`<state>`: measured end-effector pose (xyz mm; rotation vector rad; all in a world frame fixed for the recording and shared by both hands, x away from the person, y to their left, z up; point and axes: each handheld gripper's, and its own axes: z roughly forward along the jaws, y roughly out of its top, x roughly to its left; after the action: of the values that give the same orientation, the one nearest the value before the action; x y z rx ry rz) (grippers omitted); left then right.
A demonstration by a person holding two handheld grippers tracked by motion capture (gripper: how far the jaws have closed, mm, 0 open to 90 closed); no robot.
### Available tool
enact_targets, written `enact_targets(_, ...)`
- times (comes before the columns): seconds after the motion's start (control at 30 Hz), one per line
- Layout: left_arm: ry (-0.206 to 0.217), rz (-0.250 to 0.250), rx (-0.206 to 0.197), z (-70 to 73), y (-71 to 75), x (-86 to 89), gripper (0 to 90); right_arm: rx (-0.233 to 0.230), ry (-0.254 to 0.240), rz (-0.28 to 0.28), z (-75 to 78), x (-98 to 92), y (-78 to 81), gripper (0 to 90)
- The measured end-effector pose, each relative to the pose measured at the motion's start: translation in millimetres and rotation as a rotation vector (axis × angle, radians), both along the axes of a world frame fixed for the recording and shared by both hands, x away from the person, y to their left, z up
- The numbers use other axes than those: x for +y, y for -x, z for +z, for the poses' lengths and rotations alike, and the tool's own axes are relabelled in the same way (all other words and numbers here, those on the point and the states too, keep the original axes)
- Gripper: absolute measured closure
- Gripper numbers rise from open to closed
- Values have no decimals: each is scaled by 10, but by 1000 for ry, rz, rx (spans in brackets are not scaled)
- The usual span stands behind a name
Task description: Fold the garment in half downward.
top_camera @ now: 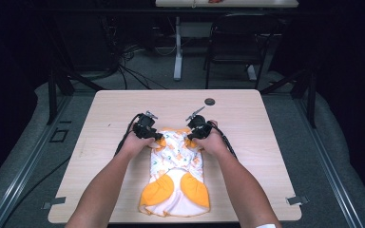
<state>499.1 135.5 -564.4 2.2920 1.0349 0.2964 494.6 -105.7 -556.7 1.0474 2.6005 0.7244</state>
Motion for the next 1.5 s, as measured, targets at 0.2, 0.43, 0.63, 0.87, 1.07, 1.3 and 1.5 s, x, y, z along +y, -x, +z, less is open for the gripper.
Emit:
enact_targets(0.2, 28, 6, 37, -14, -26, 27, 573, 11, 0, 4, -7, 18, -18, 689)
enact_targets(0.43, 33, -14, 67, 2, -42, 13, 660, 65, -35, -24, -16, -3, -56, 763)
enact_targets(0.63, 31, -33, 86, 10, -36, -8, 774, 71, -12, 3, -4, 35, -39, 853)
enact_targets(0.87, -15, -62, 53, 30, 3, -69, 848, 27, 56, 47, 16, 73, 4, 884)
enact_targets(1.07, -60, -88, 34, 62, 43, -88, 862, -9, 98, 92, 42, 82, 68, 890)
enact_targets(1.3, -67, -103, 4, 148, 101, -52, 870, -27, 119, 140, 114, 64, 142, 893)
enact_targets(1.5, -56, -111, -14, 255, 166, 3, 873, -56, 77, 164, 225, 26, 208, 894)
